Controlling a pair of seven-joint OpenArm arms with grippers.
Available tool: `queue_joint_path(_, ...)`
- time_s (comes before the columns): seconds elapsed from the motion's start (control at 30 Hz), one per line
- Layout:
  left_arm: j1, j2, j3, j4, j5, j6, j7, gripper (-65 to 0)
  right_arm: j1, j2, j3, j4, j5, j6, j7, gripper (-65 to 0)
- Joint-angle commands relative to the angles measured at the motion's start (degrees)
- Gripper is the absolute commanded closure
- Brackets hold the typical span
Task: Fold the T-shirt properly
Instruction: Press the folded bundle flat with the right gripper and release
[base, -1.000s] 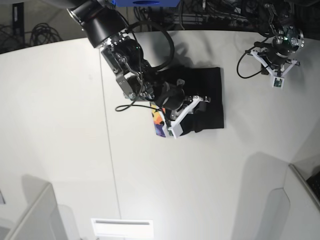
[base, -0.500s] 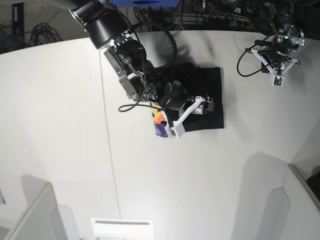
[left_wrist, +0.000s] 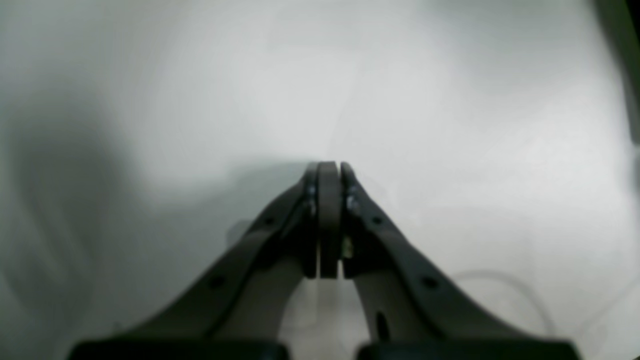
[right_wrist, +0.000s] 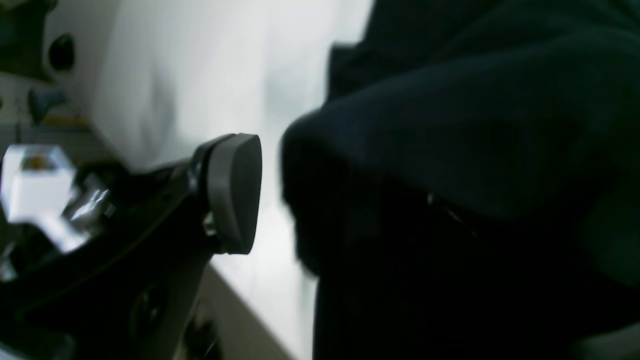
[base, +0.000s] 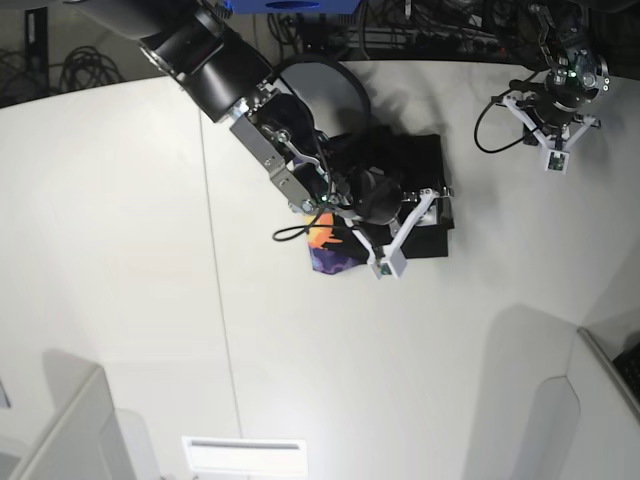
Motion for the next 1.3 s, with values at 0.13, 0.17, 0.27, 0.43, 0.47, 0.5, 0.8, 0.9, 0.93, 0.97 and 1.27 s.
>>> queue_joint_path(0.13,0.8,-0.7,-0.3,1.1,-0.2,0.0,-0.9,0.0,4.5,-1.8,-4.5,-2.5,0.7,0.5,2.1,-36.9)
queue_joint_path(0.17,0.8,-0.7,-0.3,1.0,-0.2,0.0,-0.9,0.0,5.1,-2.0,-5.1,-3.0,0.7,0.5,2.6,-36.9)
queue_joint_path(0.27,0.8,-0.7,-0.3,1.0,-0.2,0.0,-0.9,0.0,7.3,-2.1,-7.3,-3.7,1.0,0.4,4.1,-36.9)
queue_joint_path(0.43,0.8,-0.7,-0.3,1.0,-0.2,0.0,-0.9,0.0,10.9,-2.3,-8.1,-3.7,1.1,-2.2,4.5,-36.9)
queue_joint_path(0.47,0.8,-0.7,-0.3,1.0,-0.2,0.0,-0.9,0.0,11.5,-2.3,-8.1,-3.5,1.1,-2.2,4.5,-36.9)
queue_joint_path(0.5,0.8,-0.7,-0.3,1.0,-0.2,0.0,-0.9,0.0,11.7,-2.3,-8.1,-3.3,1.1,-2.2,4.5,-36.9)
queue_joint_path(0.8,0.3,-0.7,-0.3,1.0,-0.3,0.0,-0.9,0.0,12.7,-1.8,-7.8,5.0,4.3,-2.3,2.6,-36.8)
queue_joint_path(0.9,0.4,-0.7,-0.3,1.0,-0.3,0.0,-0.9,0.0,12.7,1.7,-7.6,7.0,3.0,-2.3,-1.1,-33.9)
queue_joint_path(0.93,0.5,-0.7,-0.4,1.0,-0.3,0.0,-0.9,0.0,12.4,3.0,-7.6,7.5,1.6,-2.3,-1.8,-29.3)
queue_joint_path(0.97,0.6,-0.7,-0.4,1.0,-0.3,0.0,-0.9,0.0,12.0,4.3,-7.6,7.6,0.4,-2.3,-2.4,-22.8)
queue_joint_path(1.27,0.4,-0.7,-3.1,1.0,-0.3,0.0,-0.9,0.0,5.9,8.8,-7.5,7.5,-6.6,-2.3,-2.7,0.0)
